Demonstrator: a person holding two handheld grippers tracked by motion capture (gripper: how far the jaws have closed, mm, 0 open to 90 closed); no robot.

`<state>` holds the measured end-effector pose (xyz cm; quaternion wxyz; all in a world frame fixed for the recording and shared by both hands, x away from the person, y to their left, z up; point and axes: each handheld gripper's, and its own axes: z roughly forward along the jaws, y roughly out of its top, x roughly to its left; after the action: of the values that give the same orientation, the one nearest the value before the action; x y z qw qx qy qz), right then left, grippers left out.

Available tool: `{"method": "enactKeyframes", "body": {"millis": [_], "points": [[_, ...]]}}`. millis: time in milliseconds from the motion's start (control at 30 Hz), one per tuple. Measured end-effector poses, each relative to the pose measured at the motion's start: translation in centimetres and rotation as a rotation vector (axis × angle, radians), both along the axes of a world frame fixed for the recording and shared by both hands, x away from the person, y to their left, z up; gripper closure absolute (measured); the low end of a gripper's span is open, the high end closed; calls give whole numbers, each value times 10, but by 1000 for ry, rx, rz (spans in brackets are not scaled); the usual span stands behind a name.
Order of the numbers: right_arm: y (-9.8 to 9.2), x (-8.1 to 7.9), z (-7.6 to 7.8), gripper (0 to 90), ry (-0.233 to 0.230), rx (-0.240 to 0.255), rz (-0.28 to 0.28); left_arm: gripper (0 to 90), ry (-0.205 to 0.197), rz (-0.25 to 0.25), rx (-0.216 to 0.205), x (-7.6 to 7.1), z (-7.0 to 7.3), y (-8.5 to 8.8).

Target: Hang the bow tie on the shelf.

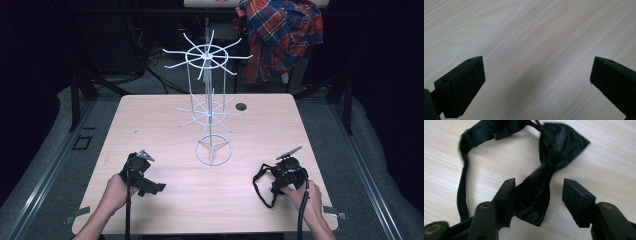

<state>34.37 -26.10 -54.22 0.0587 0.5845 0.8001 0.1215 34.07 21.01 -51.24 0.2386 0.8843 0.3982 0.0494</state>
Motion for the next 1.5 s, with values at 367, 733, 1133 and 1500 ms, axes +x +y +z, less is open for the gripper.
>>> {"method": "enactKeyframes", "body": {"millis": [367,733,1133,1500], "points": [[-1,0,-1,724,-16,19,51,1,0,-1,1,0,0,0],[0,-1,1,669,-37,40,75,1,1,-6,2,1,-1,-3],[8,7,-3,678,-73,-1,104,1,1,-5,6,1,-1,-3],[9,6,1,775,-72,22,108,1,-3,-4,7,0,0,-2]]}}
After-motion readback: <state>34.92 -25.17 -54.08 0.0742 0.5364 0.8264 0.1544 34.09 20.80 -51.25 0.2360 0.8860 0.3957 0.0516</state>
